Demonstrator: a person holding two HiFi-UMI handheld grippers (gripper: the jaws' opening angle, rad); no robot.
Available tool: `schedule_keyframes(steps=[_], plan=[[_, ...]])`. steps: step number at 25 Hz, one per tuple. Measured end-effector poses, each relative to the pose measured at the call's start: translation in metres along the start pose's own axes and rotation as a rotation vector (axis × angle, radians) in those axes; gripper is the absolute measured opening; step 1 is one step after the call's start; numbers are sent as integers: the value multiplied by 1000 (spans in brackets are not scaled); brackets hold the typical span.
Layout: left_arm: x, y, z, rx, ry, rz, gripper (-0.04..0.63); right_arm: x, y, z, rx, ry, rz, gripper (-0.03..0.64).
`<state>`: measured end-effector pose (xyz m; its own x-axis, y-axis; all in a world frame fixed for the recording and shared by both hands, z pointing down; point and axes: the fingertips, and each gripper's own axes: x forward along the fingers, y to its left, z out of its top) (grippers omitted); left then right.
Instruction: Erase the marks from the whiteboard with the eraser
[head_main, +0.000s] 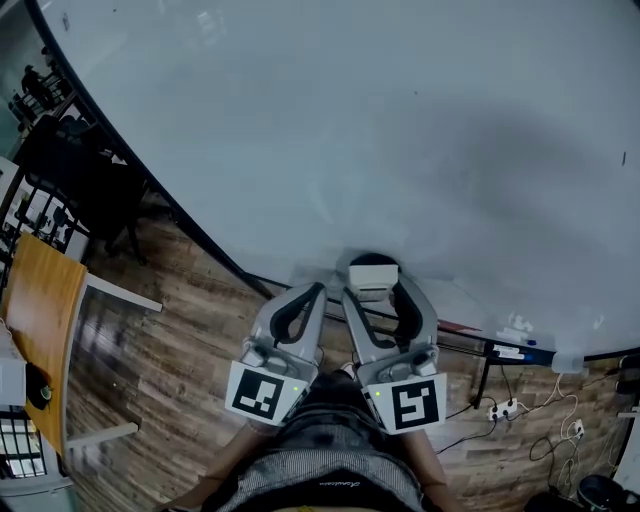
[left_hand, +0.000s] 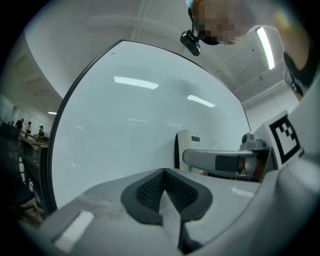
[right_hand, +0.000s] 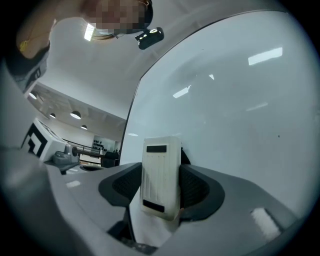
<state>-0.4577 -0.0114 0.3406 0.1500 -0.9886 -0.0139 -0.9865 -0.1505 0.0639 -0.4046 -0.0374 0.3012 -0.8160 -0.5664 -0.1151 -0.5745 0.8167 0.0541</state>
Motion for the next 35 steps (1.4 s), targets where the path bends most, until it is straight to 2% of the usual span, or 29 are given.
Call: schedule_keyframes(steps=[4, 11, 18, 27, 32, 35], plan=[[-2, 0, 0, 14, -16, 31, 3, 0, 0, 3, 11, -24, 48, 242], [-9, 12, -4, 38, -10, 85, 3, 5, 7, -3, 5, -9, 58, 242], [-14, 35, 0, -2, -4, 69, 3, 24, 30, -3, -9, -3, 55, 242], [-30, 99, 4, 32, -14, 39, 3, 70, 72, -2, -9, 1, 44, 242], [-41, 125, 1, 17, -7, 30, 3, 93, 95, -5, -14, -1, 41, 242], [-47, 140, -1, -17, 3, 30, 3, 108, 111, -7, -19, 0, 47, 242]])
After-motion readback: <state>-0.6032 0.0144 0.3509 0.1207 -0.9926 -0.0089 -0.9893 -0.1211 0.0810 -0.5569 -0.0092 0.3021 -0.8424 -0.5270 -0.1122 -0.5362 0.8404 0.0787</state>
